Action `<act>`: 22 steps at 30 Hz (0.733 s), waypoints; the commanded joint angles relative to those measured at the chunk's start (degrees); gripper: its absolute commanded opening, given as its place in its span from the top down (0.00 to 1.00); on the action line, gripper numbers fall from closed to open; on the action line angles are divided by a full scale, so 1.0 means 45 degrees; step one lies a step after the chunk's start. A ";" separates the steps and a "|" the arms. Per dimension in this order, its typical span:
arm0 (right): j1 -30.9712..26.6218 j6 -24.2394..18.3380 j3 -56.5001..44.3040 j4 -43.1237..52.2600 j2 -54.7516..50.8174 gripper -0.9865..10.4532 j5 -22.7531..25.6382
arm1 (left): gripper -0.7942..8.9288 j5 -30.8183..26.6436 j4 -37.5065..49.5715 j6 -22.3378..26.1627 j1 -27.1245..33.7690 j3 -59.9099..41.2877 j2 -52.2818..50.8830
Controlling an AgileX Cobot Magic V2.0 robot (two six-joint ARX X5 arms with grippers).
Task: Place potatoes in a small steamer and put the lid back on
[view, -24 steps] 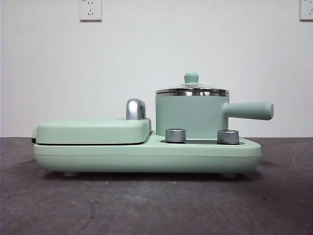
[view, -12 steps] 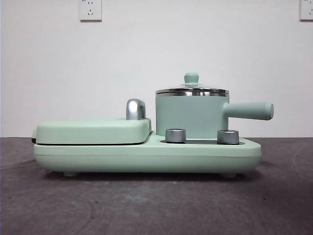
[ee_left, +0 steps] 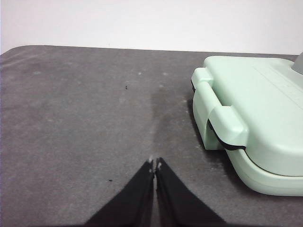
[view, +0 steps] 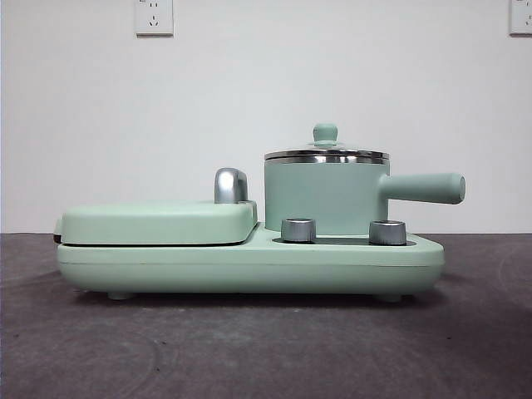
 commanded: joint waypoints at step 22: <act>-0.0015 -0.0097 -0.0102 0.0214 -0.0019 0.90 0.0034 | 0.91 -0.0029 0.0189 0.0121 0.0010 -0.0243 -0.0005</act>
